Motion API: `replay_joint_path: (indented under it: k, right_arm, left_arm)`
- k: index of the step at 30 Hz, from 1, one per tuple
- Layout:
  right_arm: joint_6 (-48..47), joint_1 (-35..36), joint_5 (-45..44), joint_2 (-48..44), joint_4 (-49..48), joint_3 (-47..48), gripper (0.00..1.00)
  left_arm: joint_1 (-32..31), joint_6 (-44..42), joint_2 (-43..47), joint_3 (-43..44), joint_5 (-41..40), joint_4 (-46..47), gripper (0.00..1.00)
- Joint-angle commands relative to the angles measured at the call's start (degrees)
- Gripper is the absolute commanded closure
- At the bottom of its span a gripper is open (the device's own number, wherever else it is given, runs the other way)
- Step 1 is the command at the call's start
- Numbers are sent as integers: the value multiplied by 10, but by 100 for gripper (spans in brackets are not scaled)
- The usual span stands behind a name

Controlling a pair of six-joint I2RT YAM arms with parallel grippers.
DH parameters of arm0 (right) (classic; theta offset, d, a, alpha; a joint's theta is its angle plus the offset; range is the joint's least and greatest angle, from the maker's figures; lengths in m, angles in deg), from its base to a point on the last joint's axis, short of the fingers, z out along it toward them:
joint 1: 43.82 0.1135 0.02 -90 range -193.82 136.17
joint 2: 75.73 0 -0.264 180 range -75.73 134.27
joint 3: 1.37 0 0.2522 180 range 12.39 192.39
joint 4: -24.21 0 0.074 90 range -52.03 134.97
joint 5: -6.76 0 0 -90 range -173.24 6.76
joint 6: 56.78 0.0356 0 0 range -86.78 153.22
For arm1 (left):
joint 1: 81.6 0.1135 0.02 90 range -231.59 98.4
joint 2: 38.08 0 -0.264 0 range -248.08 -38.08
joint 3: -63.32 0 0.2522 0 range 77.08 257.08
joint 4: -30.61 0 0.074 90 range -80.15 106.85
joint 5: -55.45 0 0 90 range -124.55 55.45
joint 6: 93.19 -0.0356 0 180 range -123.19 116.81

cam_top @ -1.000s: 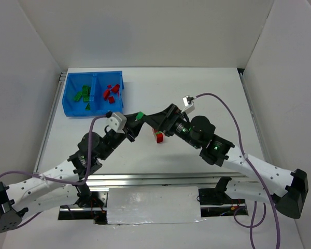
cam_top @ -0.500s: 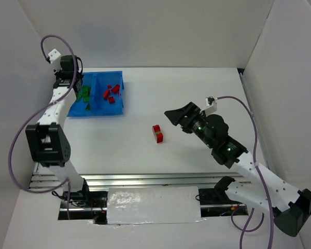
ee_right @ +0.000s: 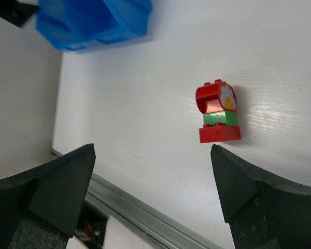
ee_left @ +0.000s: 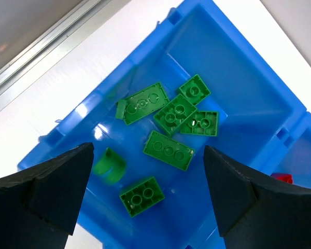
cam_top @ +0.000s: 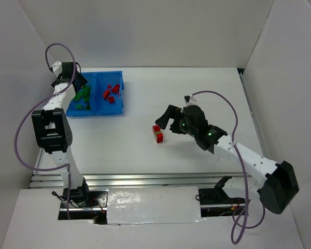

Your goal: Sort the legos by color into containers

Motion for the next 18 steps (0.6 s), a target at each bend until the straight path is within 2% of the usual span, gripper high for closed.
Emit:
replay_joint_path:
  k: [1,5,7,8,10,12,14,18]
  right_arm:
    - [-73,-4,40,64,15,43,0]
    - [-129,1,12,152,41,75,0]
    - [-155,9,-36,190,56,95,0]
    - [-164,15,-49,200,62,102,1]
    - [-185,23,-65,235,81,126,5]
    - [-200,32,-73,266,92,140,14]
    - [-218,37,-82,285,99,149,20]
    - [-235,51,-62,301,72,140,25]
  left_arm:
    - [6,21,47,8,24,0,0]
    - [5,49,103,31,70,-71,1]
    - [4,68,170,-13,124,-75,0]
    - [4,71,201,-42,125,-75,0]
    - [-3,79,299,-150,179,-34,1]
    - [-18,81,395,-262,211,22,0]
    - [-35,68,465,-335,238,39,1]
    - [-46,31,540,-404,284,25,0]
